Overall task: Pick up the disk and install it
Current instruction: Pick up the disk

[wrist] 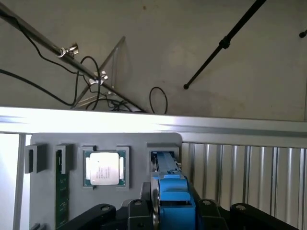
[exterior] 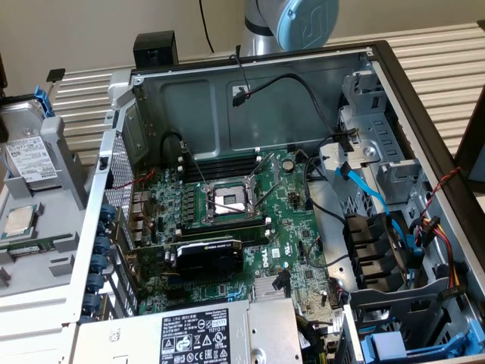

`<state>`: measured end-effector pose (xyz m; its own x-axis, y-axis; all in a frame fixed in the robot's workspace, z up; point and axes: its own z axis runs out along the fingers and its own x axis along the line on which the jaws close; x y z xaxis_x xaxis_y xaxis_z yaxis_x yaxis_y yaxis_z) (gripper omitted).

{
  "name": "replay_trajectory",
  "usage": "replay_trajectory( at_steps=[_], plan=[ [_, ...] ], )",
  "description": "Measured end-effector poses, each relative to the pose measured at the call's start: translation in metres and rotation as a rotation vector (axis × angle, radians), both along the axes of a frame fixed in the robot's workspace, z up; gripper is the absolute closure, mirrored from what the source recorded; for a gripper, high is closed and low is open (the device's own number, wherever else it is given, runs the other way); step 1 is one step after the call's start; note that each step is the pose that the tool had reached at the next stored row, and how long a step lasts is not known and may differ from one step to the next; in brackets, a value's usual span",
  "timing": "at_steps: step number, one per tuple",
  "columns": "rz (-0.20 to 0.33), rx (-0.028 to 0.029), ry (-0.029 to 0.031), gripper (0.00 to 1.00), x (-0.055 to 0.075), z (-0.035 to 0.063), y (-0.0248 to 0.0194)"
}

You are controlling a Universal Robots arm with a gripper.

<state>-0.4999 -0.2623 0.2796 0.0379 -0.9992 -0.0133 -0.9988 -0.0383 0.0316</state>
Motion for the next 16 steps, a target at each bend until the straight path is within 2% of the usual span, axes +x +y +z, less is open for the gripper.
replay_trajectory(
  at_steps=[10,16],
  plan=[
    [0.0,0.0021,0.0001,0.62,0.0,0.0,-0.0031],
    [0.0,0.0022,0.0001,0.62,0.0,0.0,-0.0033]
  ],
)
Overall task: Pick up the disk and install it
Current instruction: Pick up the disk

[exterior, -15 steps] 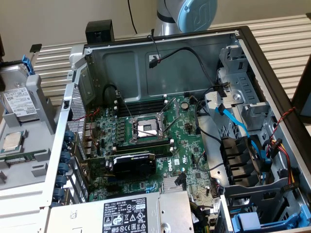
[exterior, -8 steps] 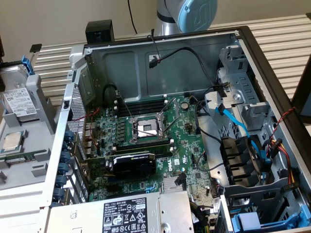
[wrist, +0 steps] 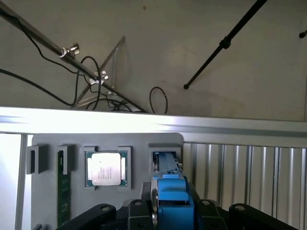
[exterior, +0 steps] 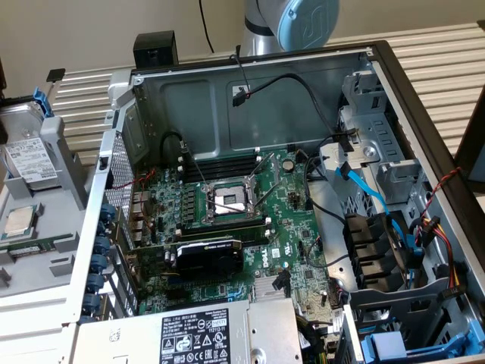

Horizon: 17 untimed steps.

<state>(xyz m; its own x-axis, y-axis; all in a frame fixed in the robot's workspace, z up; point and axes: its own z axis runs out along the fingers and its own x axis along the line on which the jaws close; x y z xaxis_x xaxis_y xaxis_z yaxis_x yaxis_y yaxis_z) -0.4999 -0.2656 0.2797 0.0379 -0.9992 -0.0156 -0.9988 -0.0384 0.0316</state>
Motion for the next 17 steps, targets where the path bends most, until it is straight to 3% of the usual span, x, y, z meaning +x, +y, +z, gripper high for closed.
replay_trajectory(
  at_steps=[17],
  plan=[
    [0.0,-0.0001,-0.0027,0.62,0.0003,0.0015,-0.0001]
  ],
)
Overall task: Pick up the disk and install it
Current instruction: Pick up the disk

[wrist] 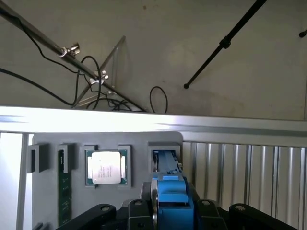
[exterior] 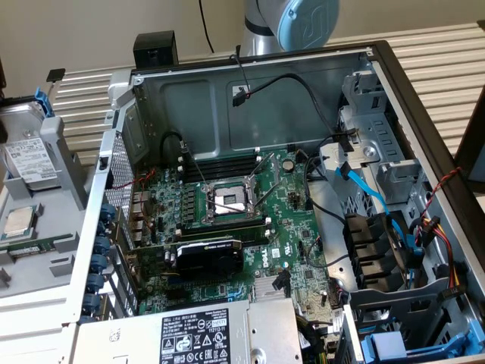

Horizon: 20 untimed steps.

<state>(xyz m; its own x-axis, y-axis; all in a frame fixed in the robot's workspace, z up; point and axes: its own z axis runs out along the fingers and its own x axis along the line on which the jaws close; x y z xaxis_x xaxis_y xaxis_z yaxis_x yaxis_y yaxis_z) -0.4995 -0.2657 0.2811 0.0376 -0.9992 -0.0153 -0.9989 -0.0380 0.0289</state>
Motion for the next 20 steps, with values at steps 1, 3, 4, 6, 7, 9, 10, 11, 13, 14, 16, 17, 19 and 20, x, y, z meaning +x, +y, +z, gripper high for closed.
replay_trajectory(
  at_steps=[1,3,4,6,7,9,10,11,13,14,16,17,19,20],
  plan=[
    [0.0,-0.0003,0.0001,0.62,0.0,-0.0002,0.0],
    [0.0,-0.0007,0.0002,0.62,0.0,-0.0004,0.0],
    [0.0,-0.0009,0.0001,0.62,0.0,-0.0006,0.0],
    [-0.002,-0.0013,0.0,0.62,0.0,-0.0009,0.0],
    [-0.003,-0.0016,0.0001,0.62,0.0,-0.001,0.0],
    [-0.005,-0.0021,0.0001,0.62,0.0,-0.0011,0.0],
    [-0.006,-0.0024,0.0001,0.62,0.0,-0.0011,0.0],
    [-0.008,-0.0025,0.0001,0.62,0.0,-0.0012,0.0],
    [-0.014,-0.0027,0.0001,0.62,0.0,-0.0012,0.0],
    [-0.017,-0.0028,0.0,0.62,0.0,-0.0013,0.0],
    [-0.022,-0.0027,0.0,0.62,0.0,-0.0013,0.0],
    [-0.022,-0.0027,0.0,0.62,0.0,-0.0013,0.0],
    [-0.023,-0.0027,0.0,0.62,0.0,-0.0014,0.0],
    [-0.023,-0.0027,0.0,0.62,0.0,-0.0015,0.0]
  ],
)
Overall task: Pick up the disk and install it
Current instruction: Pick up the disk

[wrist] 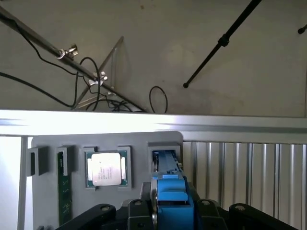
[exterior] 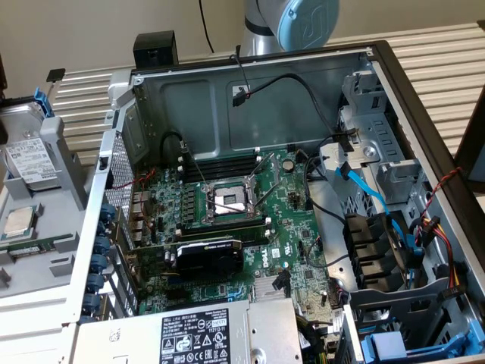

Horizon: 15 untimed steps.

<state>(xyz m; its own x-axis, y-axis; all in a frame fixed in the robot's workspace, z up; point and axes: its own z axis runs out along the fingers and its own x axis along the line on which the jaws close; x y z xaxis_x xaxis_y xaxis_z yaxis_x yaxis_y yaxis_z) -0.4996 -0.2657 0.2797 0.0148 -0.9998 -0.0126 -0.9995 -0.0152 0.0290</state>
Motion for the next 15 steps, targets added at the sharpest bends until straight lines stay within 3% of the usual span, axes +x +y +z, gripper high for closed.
replay_trajectory(
  at_steps=[8,15],
  plan=[
    [0.0,0.0003,-0.0001,0.63,0.0,-0.0001,0.0],
    [0.002,0.0012,-0.0043,0.63,-0.0007,0.0029,0.0]
  ],
)
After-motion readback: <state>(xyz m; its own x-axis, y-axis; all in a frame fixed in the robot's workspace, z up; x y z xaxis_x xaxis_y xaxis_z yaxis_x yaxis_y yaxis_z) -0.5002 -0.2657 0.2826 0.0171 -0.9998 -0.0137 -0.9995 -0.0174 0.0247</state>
